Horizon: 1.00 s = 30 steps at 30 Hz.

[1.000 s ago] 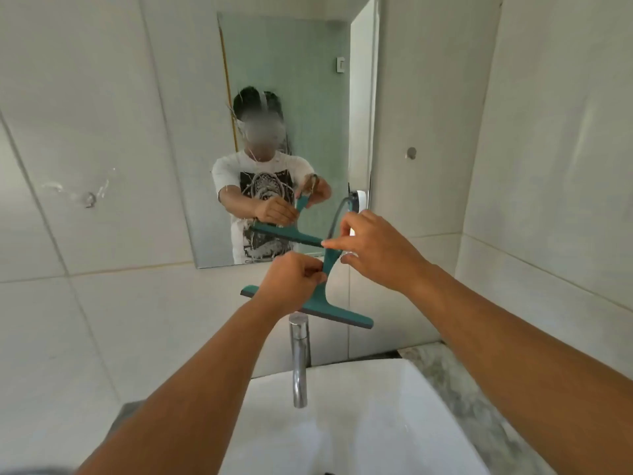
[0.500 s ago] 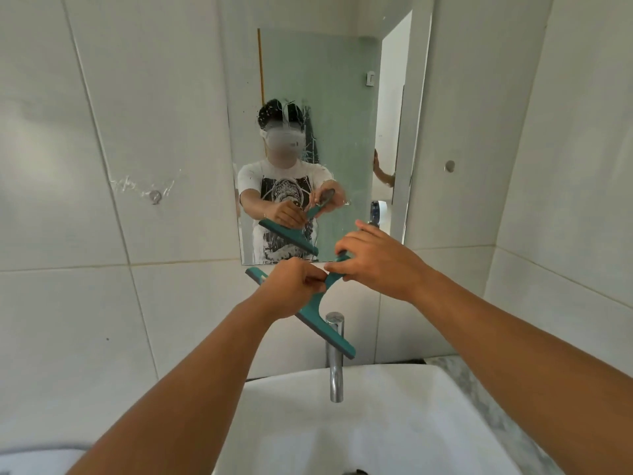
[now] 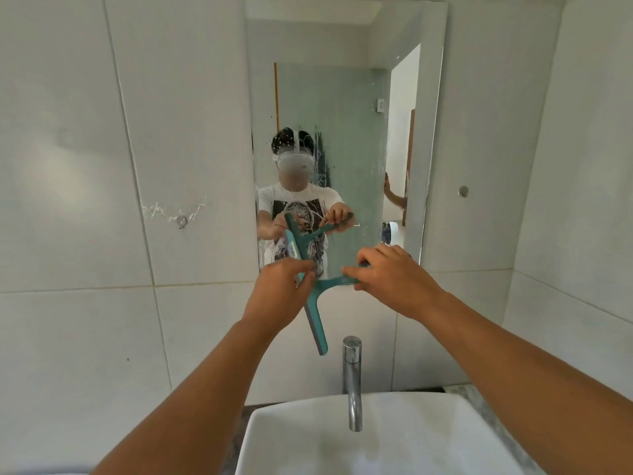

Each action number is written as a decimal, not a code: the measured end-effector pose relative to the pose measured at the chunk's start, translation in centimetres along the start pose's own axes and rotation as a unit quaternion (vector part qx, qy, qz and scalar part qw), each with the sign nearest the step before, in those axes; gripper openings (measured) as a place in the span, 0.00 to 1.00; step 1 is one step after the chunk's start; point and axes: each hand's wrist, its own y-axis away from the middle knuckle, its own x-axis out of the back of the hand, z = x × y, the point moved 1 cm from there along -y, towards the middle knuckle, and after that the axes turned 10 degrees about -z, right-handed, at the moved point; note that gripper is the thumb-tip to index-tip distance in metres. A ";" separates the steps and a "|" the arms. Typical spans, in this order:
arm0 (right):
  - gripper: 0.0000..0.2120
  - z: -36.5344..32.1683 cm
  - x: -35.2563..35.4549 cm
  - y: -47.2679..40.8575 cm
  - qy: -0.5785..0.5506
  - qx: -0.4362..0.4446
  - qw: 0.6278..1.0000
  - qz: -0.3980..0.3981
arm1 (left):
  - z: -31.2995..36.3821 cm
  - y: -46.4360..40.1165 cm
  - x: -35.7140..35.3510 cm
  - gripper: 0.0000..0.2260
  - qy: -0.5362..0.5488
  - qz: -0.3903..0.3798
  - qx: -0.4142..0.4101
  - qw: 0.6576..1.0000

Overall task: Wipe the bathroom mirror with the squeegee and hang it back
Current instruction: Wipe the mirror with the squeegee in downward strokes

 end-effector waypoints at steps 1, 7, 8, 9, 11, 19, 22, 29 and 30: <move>0.18 0.2 0.1 -0.1 -0.011 -0.013 1.000 0.006 | -0.2 0.0 0.5 0.11 -0.001 0.013 0.003 1.000; 0.17 1.8 0.8 -0.9 -0.058 -0.100 0.992 0.052 | -1.6 -0.5 2.9 0.16 -0.025 0.080 0.023 0.996; 0.17 2.1 1.0 -1.0 -0.064 -0.114 0.989 0.063 | -2.0 -0.7 3.1 0.18 -0.027 0.086 0.025 0.996; 0.17 2.5 1.2 -1.2 -0.069 -0.126 0.987 0.074 | -2.5 -1.1 3.2 0.18 -0.028 0.090 0.025 0.995; 0.17 3.4 1.6 -1.8 -0.076 -0.142 0.982 0.095 | -3.3 -1.9 3.5 0.20 -0.037 0.089 0.030 0.995; 0.17 7.5 4.4 -5.2 -0.094 -0.145 0.972 0.158 | -6.0 -6.7 4.8 0.24 -0.112 0.070 -0.001 0.991; 0.18 9.0 5.6 -7.0 -0.095 -0.139 0.971 0.170 | -6.3 -8.5 5.6 0.24 -0.140 0.072 -0.025 0.987; 0.18 11.6 8.8 -11.7 -0.096 -0.121 0.968 0.200 | -8.7 -11.8 6.9 0.23 -0.189 0.071 -0.016 0.979; 0.18 11.9 9.3 -12.3 -0.095 -0.119 0.968 0.199 | -9.2 -12.2 6.9 0.22 -0.213 0.074 -0.025 0.974</move>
